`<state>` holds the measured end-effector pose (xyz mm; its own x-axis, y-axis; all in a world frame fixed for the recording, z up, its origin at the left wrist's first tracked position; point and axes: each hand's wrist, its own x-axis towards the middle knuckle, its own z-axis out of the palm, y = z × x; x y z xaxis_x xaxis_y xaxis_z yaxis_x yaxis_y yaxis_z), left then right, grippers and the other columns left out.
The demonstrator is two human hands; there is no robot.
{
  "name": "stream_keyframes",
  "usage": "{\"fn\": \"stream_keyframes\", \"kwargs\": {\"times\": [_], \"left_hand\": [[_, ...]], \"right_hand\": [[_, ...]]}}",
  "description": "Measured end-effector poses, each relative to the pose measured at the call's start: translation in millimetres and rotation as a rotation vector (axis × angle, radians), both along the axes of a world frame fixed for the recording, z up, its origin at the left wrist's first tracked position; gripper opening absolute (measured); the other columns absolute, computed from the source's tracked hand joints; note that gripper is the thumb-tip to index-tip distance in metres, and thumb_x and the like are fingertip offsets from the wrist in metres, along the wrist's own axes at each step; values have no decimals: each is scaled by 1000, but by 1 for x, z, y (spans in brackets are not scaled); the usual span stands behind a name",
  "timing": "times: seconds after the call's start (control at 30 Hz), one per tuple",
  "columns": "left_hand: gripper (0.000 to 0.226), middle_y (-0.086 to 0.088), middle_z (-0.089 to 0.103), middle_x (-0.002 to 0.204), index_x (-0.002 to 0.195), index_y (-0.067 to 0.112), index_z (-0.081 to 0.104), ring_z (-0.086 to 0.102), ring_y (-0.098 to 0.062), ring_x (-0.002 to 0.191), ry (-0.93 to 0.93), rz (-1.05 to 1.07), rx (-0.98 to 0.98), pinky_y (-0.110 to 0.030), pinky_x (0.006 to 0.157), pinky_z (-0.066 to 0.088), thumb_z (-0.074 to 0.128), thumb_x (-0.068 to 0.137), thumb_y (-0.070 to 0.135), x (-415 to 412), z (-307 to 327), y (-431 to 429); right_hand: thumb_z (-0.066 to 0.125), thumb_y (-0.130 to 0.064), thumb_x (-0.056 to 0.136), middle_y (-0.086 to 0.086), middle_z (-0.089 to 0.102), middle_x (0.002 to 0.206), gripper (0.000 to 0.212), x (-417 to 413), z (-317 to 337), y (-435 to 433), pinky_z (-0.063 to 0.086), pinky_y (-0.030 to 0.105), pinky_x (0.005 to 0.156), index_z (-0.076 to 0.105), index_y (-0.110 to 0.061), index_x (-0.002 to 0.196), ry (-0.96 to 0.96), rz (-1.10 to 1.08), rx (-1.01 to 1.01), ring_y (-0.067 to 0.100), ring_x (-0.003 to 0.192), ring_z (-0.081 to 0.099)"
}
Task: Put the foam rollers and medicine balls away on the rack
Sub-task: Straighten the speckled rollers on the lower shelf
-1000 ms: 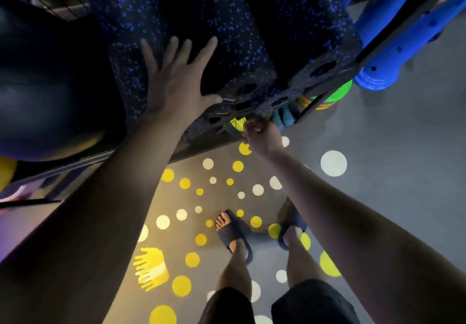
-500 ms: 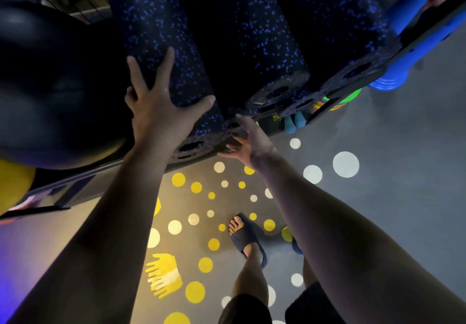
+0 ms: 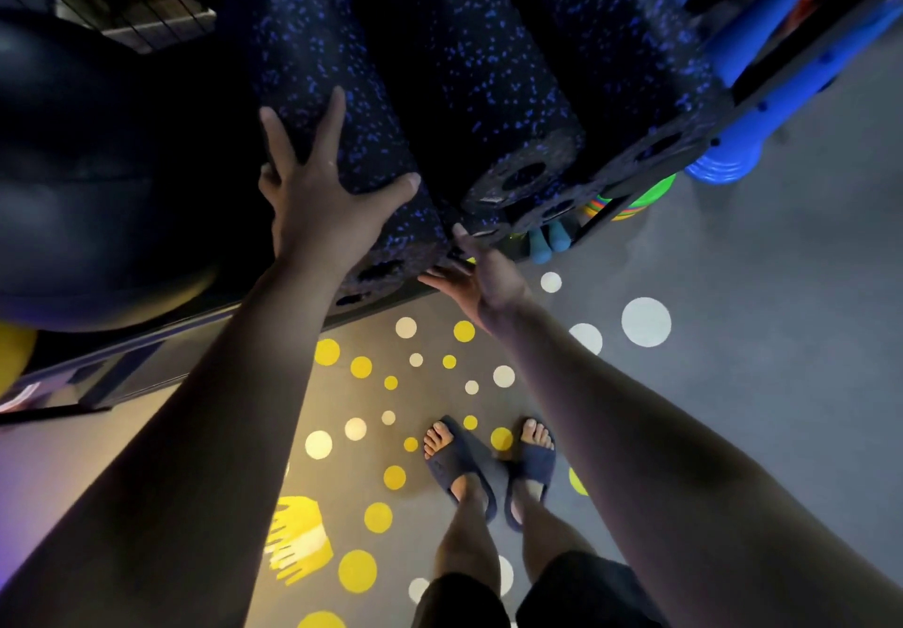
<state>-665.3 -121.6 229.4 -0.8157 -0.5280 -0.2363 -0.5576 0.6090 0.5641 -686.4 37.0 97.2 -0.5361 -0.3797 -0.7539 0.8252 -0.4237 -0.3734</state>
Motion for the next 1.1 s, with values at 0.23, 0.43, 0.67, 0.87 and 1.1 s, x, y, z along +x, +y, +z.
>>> {"fn": "stream_keyframes", "kwargs": {"times": [0.23, 0.43, 0.67, 0.87, 1.1], "left_hand": [[98, 6, -18, 168, 146, 68, 13, 6, -40, 151, -10, 11, -15, -53, 112, 32, 73, 69, 71, -6, -4, 8], [99, 4, -18, 168, 147, 67, 14, 8, -41, 150, 0, 24, -30, -55, 111, 36, 72, 68, 72, -15, -9, 20], [103, -4, 4, 170, 157, 41, 25, 11, -11, 155, 365, 194, 198, -25, 125, 17, 71, 72, 76, 15, -15, -2], [128, -1, 15, 169, 161, 34, 4, 12, -11, 155, 227, 4, 233, -38, 127, 18, 83, 66, 67, 64, -42, 2], [107, -1, 28, 165, 160, 40, 4, 25, -21, 153, 326, -4, 131, -47, 123, 30, 77, 83, 28, 47, -50, -2]], "right_hand": [[55, -22, 103, 17, 61, 136, 41, 3, -7, 3, 45, 49, 111, 53, -4, 140, 14, 28, 106, 32, 126, 59], [46, -30, 106, 7, 51, 148, 28, 9, 4, 9, 49, 46, 99, 53, -14, 128, 108, 198, 257, 30, 133, 53], [63, -45, 93, -9, 71, 92, 28, 17, 23, 25, 60, 49, 85, 64, -20, 104, 464, 338, 681, 20, 85, 72], [71, -40, 80, 2, 67, 106, 48, 11, 41, 26, 59, 37, 82, 52, -17, 118, 996, 436, 772, 14, 93, 68], [72, -31, 91, 2, 78, 88, 21, -14, 61, 19, 49, 18, 67, 68, -10, 93, 1085, 380, 1021, 13, 79, 71]]}}
